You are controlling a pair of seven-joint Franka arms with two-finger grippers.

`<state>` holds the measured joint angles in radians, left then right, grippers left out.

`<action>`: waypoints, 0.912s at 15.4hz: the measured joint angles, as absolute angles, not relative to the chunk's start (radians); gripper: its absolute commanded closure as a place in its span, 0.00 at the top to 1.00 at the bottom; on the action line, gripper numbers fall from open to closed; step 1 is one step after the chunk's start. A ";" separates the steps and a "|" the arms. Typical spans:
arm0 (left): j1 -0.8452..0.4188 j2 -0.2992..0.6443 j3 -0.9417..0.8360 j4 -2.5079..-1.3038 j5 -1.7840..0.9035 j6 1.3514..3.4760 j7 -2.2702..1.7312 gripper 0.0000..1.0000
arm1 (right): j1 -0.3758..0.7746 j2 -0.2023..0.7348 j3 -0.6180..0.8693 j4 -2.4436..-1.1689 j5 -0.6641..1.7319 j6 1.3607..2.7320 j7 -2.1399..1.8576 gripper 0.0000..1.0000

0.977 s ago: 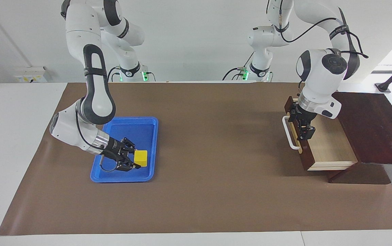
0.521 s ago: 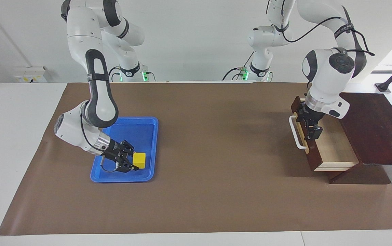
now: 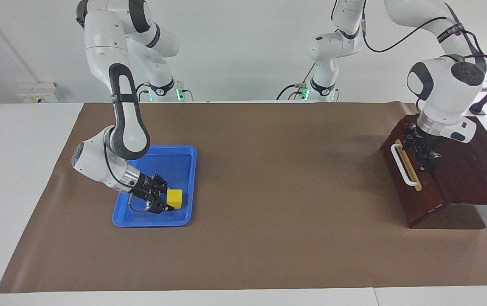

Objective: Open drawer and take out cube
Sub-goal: 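Lower the cube into the tray while the left gripper closes the drawer, then open the right gripper and withdraw it from the tray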

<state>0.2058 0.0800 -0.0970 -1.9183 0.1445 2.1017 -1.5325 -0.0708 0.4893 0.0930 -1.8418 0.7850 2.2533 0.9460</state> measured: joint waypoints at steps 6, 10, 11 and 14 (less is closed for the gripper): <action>0.201 0.077 -0.114 -1.901 0.149 2.104 -1.421 1.00 | -0.071 0.485 0.094 -1.838 0.785 2.250 0.946 1.00; 0.067 0.034 -0.137 -1.781 0.149 1.951 -1.349 1.00 | -0.072 0.465 0.090 -1.798 0.779 2.150 0.953 1.00; 0.029 0.024 -0.141 -1.746 0.144 1.877 -1.299 1.00 | -0.072 0.451 0.085 -1.780 0.757 2.111 0.956 1.00; -0.011 0.003 -0.145 -1.687 0.089 1.713 -1.036 1.00 | -0.076 0.373 0.078 -1.729 0.630 1.998 0.960 1.00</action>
<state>-0.0113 0.0028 -0.1454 -1.6867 0.0890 1.7133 -1.0356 -0.0757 0.3731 0.0778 -1.7286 0.6302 1.9981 0.9596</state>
